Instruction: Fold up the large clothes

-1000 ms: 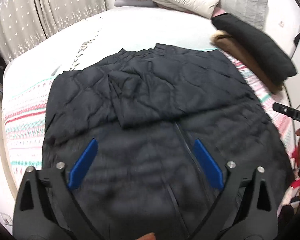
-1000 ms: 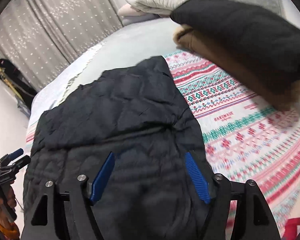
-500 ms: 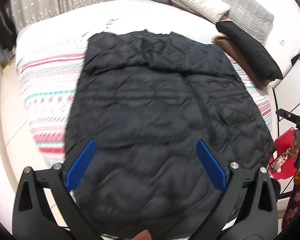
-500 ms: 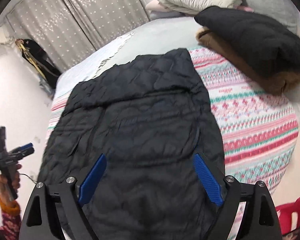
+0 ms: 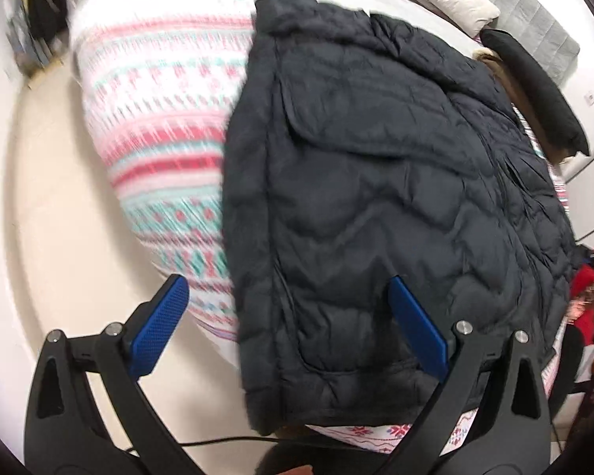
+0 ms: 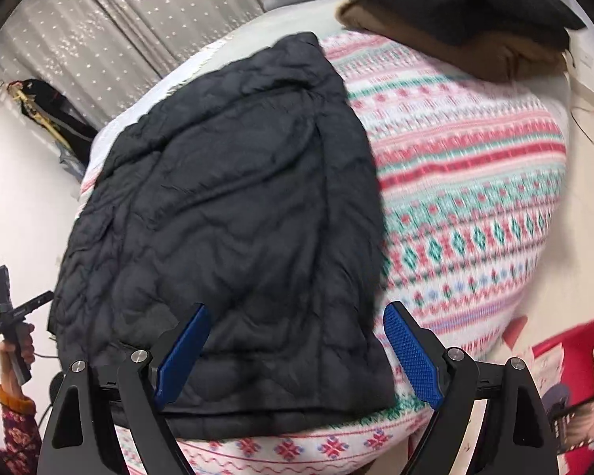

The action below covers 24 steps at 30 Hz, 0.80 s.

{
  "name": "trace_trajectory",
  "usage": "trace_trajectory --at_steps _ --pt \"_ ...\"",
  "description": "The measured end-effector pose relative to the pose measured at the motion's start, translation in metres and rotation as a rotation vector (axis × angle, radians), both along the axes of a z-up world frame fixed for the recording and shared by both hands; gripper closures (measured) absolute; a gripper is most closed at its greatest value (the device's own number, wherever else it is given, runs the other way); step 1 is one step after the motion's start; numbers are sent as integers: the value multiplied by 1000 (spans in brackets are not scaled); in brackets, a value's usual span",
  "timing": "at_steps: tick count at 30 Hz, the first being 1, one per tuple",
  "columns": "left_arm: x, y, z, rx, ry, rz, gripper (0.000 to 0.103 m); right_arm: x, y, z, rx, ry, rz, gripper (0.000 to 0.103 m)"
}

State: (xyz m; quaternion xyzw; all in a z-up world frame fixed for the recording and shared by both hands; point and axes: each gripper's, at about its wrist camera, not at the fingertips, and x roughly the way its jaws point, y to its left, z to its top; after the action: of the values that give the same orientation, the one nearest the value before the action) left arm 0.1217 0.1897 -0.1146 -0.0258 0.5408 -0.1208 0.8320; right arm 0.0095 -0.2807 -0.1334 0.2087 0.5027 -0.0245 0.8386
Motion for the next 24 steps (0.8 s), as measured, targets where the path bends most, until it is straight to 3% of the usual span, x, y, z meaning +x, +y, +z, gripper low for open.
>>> trace_trajectory --at_steps 7,9,10,11,13,15,24 --pt "-12 6 -25 -192 64 13 4 -5 -1 -19 55 3 -16 13" --pt "-17 7 -24 -212 54 22 14 -4 -1 -21 76 -3 -23 15" --pt "-22 8 -22 -222 49 30 18 -4 -1 -21 83 -11 -25 26" --pt "-26 10 -20 -229 49 39 28 -4 -1 -20 102 -25 -21 50" --pt "-34 12 -15 -239 51 54 48 -4 0 -20 160 -44 -16 82" --pt "-41 12 -8 -281 33 41 86 -7 0 -18 208 -71 -24 88" --pt "-97 2 61 -410 -131 -17 92 -50 5 33 240 -266 -21 95"
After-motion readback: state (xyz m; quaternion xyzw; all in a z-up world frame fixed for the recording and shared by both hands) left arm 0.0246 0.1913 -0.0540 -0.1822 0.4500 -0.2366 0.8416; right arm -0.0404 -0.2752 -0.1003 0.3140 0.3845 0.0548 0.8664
